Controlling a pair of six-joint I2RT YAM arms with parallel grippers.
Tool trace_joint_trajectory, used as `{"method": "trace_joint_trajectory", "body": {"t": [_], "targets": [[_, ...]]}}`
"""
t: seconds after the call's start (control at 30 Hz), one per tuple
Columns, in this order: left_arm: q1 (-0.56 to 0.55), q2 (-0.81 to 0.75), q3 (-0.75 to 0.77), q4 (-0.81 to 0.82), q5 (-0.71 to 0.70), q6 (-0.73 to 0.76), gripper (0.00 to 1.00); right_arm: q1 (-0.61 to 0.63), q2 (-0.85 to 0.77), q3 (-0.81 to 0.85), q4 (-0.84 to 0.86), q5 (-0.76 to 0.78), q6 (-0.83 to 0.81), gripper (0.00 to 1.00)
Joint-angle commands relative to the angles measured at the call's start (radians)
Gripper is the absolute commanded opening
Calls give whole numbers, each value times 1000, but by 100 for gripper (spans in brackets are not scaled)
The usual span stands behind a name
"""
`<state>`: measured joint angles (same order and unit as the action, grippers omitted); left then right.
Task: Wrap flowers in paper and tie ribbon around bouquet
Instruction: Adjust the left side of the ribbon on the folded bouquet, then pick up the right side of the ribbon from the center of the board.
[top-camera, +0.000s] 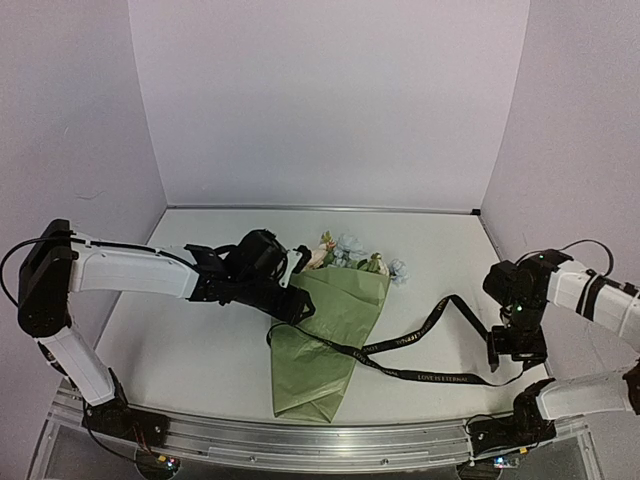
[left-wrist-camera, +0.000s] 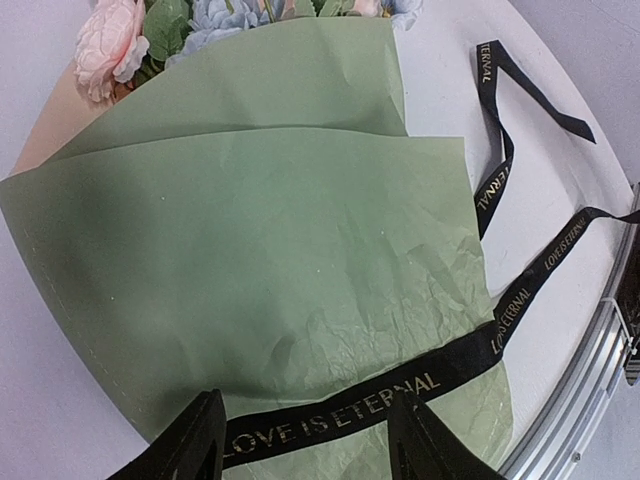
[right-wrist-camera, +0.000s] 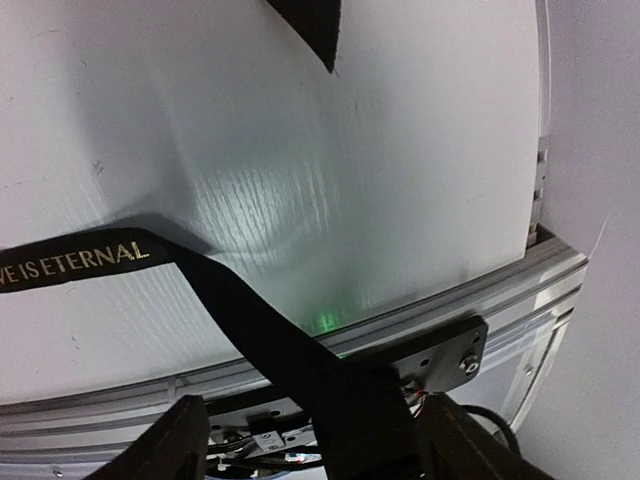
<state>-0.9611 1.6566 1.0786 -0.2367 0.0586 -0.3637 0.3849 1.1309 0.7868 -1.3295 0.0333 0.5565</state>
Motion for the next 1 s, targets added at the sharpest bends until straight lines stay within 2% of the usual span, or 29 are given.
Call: {"method": "trace_joint_trajectory", "body": {"t": [0.0,0.07,0.2,0.37,0.5,0.7,0.9,0.97], "targets": [[5,-41,-2,2,-3,16,58,-66,95,87,62,101,-61,83],[5,-46,-1,2,-5,18,58,-133,136,86,122,53,-55,88],[5,-45,7,-4,-12,27,58,-223,200,33,312,-61,-15,89],[5,-51,9,-10,-13,28,58,-280,299,-4,484,-175,28,79],[5,-58,5,-12,-15,26,58,-323,338,-45,552,-168,53,67],[5,-63,2,-20,-14,22,58,-360,343,-85,596,-113,52,67],[5,-63,8,-32,-14,20,57,-377,380,-109,710,-94,66,67],[6,-67,7,-35,-15,17,57,-392,385,-108,728,-81,69,64]]}}
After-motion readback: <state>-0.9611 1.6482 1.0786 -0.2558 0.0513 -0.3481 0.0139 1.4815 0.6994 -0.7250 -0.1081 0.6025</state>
